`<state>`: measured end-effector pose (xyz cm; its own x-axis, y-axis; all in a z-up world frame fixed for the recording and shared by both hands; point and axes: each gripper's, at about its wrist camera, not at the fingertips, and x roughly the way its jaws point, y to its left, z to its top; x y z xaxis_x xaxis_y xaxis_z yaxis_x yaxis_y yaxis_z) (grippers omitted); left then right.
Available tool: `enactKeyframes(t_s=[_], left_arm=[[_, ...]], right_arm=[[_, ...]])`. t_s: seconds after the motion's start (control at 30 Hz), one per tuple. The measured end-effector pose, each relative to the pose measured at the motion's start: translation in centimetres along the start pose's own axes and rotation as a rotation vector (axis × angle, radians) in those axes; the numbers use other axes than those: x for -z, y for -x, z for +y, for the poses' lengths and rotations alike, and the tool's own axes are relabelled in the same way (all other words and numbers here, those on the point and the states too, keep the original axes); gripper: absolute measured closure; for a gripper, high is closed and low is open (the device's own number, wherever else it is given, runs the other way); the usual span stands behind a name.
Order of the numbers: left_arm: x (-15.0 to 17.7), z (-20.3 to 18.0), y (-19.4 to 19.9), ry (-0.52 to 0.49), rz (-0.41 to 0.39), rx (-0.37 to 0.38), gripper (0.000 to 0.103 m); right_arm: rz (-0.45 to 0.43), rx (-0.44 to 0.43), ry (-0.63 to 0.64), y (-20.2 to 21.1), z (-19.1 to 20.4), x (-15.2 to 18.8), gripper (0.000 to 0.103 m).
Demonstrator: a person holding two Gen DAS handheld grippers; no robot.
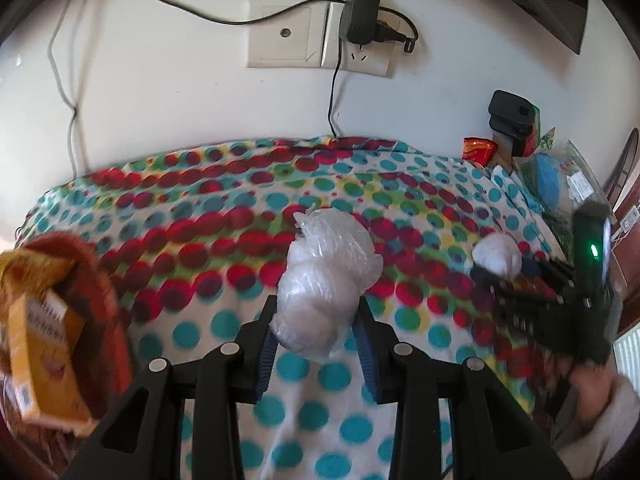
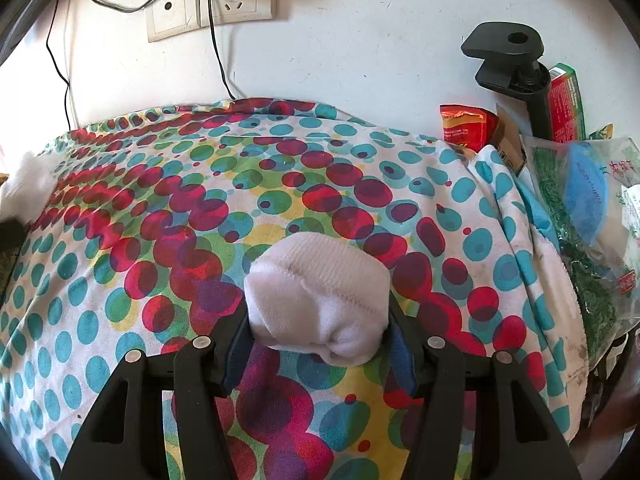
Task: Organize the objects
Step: 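Carry the white sock into the red tray with the left gripper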
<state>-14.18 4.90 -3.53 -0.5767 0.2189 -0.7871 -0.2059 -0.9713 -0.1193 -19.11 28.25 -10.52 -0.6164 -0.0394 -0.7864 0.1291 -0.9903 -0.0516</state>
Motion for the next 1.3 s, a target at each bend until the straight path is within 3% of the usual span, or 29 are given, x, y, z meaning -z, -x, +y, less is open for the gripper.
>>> enactKeyframes(t_s=[0.37, 0.53, 0.8, 0.97, 1.3], left_arm=[[4.6, 2.4, 6.7, 0.019, -0.054, -0.004, 0.067], [6.7, 5.3, 9.2, 0.026, -0.074, -0.088, 0.067], [8.6, 13.3, 14.1, 0.16, -0.133, -0.196, 0.067], [9.1, 17.4, 15.9, 0.241, -0.146, -0.239, 0.067], [9.5, 20.5, 15.8, 0.266, -0.132, -0.302, 0.067]], right_arm=[[-0.002, 0.013, -0.004, -0.2, 0.0, 0.2, 0.045], [-0.001, 0.012, -0.008, -0.2, 0.0, 0.2, 0.043], [0.0, 0.013, -0.008, -0.1, -0.1, 0.1, 0.043], [0.0, 0.013, -0.007, -0.2, -0.2, 0.1, 0.043], [0.001, 0.017, -0.006, -0.2, -0.2, 0.0, 0.042]])
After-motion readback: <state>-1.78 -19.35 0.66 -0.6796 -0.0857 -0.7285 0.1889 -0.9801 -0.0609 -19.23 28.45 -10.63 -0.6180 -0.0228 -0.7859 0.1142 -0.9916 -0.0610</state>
